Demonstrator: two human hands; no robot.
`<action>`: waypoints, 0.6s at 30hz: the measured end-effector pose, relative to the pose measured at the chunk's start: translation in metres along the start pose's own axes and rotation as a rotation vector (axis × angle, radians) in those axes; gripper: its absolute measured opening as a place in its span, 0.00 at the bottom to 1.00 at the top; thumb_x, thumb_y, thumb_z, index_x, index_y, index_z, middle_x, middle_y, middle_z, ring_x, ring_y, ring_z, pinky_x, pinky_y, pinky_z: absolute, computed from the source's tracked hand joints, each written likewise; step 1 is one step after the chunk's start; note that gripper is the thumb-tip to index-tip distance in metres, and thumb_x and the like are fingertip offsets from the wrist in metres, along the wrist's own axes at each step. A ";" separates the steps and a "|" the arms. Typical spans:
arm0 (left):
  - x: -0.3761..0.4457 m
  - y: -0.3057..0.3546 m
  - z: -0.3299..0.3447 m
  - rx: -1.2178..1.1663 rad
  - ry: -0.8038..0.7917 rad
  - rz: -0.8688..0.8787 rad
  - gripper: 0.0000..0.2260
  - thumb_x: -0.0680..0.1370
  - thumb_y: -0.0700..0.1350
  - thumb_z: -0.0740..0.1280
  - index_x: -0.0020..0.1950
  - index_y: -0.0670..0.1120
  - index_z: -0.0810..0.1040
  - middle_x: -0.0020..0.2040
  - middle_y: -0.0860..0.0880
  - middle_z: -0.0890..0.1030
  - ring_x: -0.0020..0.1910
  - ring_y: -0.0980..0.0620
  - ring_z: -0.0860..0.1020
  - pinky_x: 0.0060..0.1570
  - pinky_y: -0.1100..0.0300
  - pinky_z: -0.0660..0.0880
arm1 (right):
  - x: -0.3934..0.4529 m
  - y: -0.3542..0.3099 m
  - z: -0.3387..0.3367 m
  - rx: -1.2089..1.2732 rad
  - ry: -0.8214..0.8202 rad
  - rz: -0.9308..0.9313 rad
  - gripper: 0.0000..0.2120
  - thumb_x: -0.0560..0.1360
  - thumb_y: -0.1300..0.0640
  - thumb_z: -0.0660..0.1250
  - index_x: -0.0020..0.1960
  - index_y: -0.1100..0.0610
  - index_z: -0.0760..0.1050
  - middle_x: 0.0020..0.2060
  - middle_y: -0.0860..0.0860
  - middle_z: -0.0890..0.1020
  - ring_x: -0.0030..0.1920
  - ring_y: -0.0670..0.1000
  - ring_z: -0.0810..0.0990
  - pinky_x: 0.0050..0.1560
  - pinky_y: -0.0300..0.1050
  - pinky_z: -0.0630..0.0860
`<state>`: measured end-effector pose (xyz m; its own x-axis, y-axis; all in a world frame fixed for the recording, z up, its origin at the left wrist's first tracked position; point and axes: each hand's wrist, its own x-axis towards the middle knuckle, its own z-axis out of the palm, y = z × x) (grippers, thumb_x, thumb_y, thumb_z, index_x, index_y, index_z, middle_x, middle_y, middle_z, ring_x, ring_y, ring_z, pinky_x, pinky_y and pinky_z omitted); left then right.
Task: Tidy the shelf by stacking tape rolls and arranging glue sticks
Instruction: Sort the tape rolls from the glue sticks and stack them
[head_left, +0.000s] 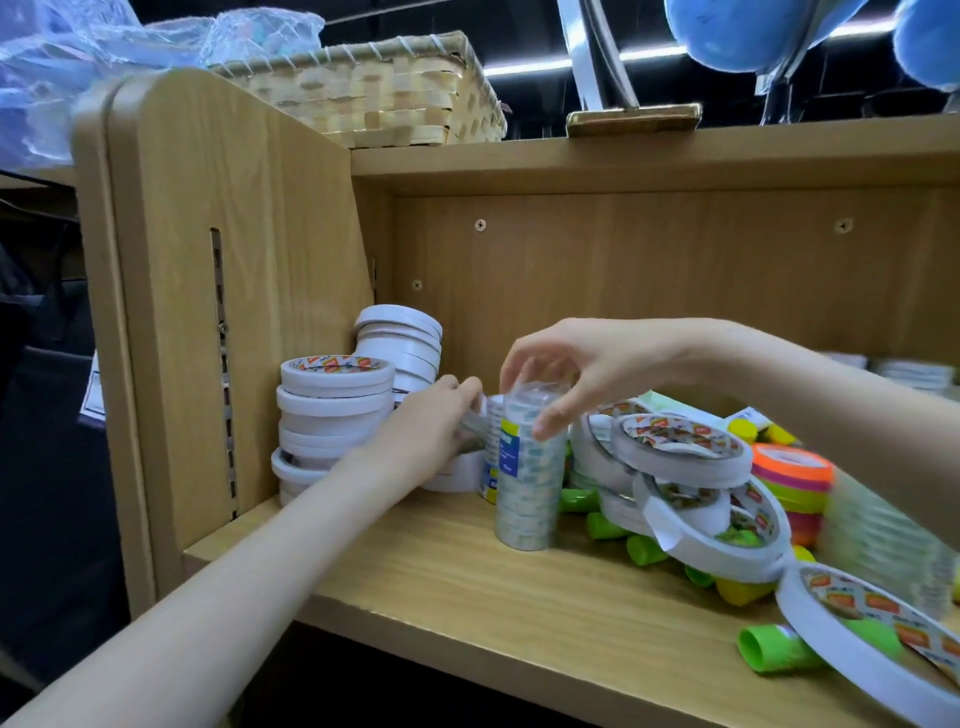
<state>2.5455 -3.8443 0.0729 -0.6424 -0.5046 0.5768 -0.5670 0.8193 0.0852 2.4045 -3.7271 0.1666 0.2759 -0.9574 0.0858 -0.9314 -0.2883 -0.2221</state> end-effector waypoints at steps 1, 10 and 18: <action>-0.003 0.001 -0.003 -0.036 0.063 -0.012 0.12 0.77 0.46 0.65 0.56 0.44 0.68 0.49 0.46 0.72 0.49 0.43 0.74 0.44 0.54 0.68 | -0.002 0.000 -0.001 -0.003 0.002 0.010 0.17 0.67 0.55 0.75 0.52 0.49 0.73 0.49 0.49 0.80 0.49 0.51 0.81 0.49 0.45 0.79; -0.064 0.010 -0.046 -0.270 0.376 -0.047 0.13 0.71 0.55 0.66 0.49 0.50 0.70 0.44 0.52 0.75 0.40 0.50 0.75 0.42 0.53 0.73 | -0.005 0.004 -0.009 -0.124 0.014 0.137 0.18 0.67 0.49 0.74 0.52 0.48 0.71 0.48 0.47 0.79 0.41 0.42 0.76 0.37 0.32 0.71; -0.079 -0.008 -0.038 0.099 0.207 0.115 0.14 0.73 0.54 0.59 0.49 0.47 0.74 0.48 0.52 0.76 0.46 0.52 0.77 0.42 0.64 0.65 | 0.004 0.001 -0.026 0.149 0.031 0.106 0.19 0.68 0.43 0.68 0.54 0.51 0.77 0.49 0.48 0.82 0.50 0.46 0.81 0.51 0.40 0.77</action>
<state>2.6199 -3.8004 0.0573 -0.5923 -0.3349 0.7329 -0.5504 0.8324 -0.0645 2.3985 -3.7309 0.1923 0.1684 -0.9822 0.0834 -0.9086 -0.1875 -0.3731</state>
